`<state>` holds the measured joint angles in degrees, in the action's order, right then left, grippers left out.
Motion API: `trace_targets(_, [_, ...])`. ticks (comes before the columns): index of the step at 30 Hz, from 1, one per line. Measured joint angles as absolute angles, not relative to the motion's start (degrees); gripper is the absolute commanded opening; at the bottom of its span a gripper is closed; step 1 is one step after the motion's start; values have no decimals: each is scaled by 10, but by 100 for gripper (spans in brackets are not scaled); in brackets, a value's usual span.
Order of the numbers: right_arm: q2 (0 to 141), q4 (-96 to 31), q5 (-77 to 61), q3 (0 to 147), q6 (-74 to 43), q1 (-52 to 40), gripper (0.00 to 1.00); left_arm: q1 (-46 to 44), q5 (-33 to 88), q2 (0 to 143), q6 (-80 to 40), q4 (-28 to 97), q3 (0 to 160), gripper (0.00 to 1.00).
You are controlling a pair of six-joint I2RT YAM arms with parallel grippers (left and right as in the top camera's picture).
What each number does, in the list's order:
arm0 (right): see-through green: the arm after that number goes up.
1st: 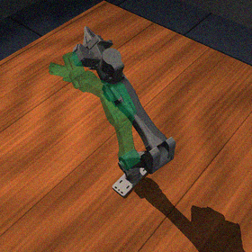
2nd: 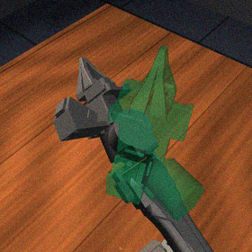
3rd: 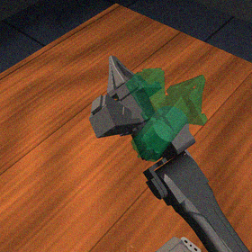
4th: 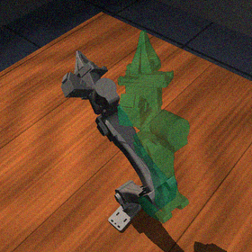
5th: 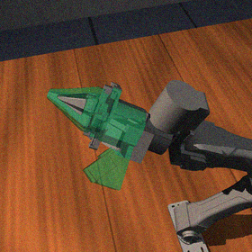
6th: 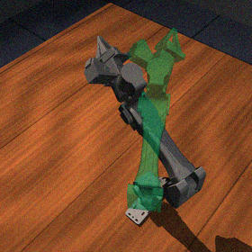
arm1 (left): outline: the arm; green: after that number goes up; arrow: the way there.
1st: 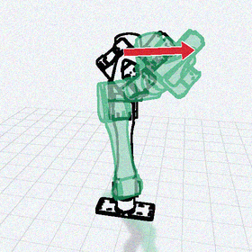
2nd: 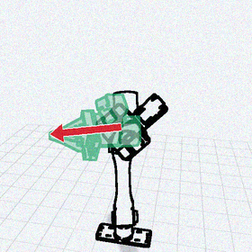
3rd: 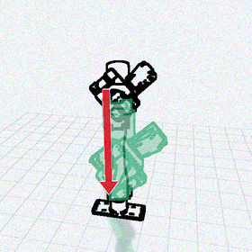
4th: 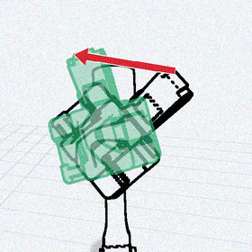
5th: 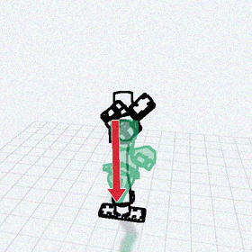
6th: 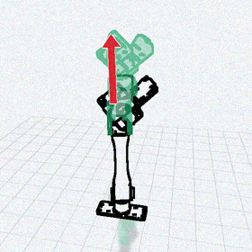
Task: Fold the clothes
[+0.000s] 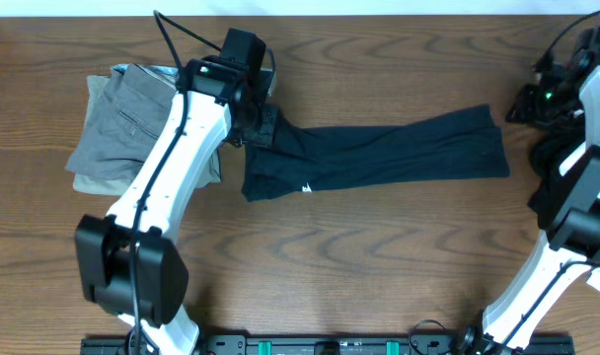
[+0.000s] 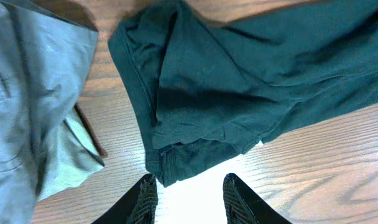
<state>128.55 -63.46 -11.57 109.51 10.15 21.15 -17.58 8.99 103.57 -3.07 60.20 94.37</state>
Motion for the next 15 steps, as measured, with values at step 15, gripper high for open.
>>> trace_targets(15, [1361, -693, -192, 1091, 199, 213, 43, -176, 88, 863, -32, 602, 944, 50])
